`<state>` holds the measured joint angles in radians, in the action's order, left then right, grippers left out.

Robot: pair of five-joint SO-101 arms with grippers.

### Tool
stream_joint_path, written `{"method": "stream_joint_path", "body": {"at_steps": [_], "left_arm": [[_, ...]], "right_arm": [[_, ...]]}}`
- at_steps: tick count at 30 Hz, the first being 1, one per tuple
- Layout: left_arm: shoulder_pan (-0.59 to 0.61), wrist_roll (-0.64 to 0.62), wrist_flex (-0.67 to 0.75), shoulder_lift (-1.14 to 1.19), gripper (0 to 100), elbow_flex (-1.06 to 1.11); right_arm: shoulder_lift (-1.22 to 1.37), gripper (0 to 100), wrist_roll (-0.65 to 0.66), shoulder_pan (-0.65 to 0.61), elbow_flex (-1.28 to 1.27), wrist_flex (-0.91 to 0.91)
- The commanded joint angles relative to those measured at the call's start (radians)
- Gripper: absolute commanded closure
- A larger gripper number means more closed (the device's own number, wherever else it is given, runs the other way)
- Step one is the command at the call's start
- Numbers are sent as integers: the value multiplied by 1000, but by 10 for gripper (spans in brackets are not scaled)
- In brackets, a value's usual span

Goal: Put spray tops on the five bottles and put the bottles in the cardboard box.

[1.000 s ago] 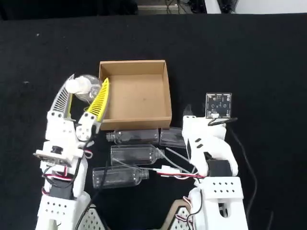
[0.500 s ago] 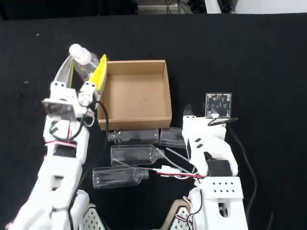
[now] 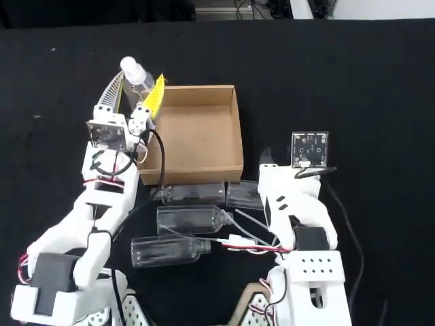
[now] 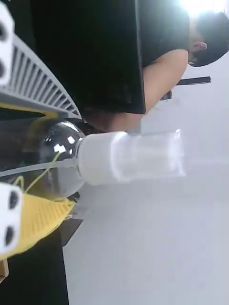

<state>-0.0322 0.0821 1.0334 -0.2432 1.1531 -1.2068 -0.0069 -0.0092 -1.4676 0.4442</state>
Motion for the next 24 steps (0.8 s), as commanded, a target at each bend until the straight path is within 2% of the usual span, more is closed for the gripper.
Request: {"method": "stream_joint_path", "body": {"at_steps": [1,8,13,19,24], "left_arm": [[-13,-12,23,0,970,-67],[-45,-12,12,18,970,-85],[-45,-12,-41,161,970,-183],[-41,-12,103,316,970,-237],[-39,-12,164,423,970,-263]], "right_arm": [[-19,871,3,15,4,-32],[-19,871,3,15,4,-32],[-19,871,3,15,4,-32],[-19,871,3,15,4,-32],[-19,871,3,15,4,-32]]}}
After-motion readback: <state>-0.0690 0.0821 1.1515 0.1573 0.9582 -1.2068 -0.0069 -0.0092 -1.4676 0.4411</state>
